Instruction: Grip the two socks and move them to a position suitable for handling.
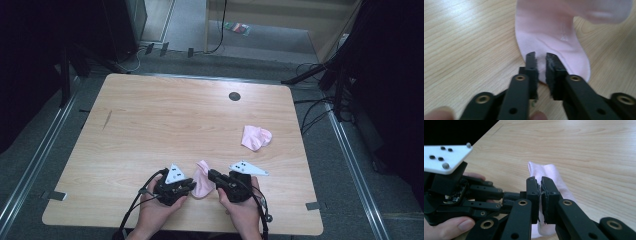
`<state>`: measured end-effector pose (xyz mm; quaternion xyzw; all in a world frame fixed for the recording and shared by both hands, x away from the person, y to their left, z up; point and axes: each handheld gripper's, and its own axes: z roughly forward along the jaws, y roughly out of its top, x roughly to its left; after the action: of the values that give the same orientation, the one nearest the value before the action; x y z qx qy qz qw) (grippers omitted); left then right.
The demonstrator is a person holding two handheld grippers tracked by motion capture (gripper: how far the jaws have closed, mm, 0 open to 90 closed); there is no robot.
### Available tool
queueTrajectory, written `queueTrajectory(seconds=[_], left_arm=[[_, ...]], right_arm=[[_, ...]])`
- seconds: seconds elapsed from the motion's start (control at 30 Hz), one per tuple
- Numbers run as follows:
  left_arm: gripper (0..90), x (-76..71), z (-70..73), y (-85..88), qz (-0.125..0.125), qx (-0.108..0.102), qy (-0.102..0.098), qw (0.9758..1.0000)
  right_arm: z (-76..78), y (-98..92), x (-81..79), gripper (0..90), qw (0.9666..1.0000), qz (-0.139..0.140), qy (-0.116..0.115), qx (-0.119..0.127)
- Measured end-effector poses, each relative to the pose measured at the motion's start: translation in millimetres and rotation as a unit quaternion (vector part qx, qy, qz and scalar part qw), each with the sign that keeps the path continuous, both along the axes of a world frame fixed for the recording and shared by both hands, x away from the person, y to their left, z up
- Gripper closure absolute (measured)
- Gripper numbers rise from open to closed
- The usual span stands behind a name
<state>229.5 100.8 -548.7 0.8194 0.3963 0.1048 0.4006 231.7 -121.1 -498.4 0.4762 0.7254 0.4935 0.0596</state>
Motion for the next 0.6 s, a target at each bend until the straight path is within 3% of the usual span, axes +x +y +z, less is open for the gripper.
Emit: queueTrajectory(seconds=[0.1,0.33,0.47,0.5,0.57,0.6], left_arm=[[90.0,0.4,0.8,3.0,-0.004,-0.003,0.005,1.0],[90.0,-0.9,3.8,11.4,-0.01,-0.016,0.005,0.9998],[90.0,-3.5,6.9,9.3,-0.003,-0.044,-0.002,0.999],[85.5,-4.2,7.7,6.6,-0.006,-0.048,-0.006,0.9988],[63.8,-5.1,7.1,-1.6,-0.002,-0.041,-0.013,0.9991],[58.8,-5.2,6.0,-5.0,-0.004,-0.04,-0.014,0.9991]], right_arm=[[3.0,-6.4,0.4,86.3,0.9999,-0.009,0.001,0.009],[7.3,-18.1,1.0,86.3,0.9996,-0.02,-0.005,0.019],[7.6,-21.8,2.1,86.3,0.9993,-0.024,0.001,0.03],[7.5,-21.7,2.0,86.3,0.9993,-0.023,0.003,0.03],[6.4,-20.4,2.3,86.3,0.9994,-0.02,0.003,0.03],[6.0,-19.4,2.0,86.3,0.9993,-0.019,0.007,0.03]])
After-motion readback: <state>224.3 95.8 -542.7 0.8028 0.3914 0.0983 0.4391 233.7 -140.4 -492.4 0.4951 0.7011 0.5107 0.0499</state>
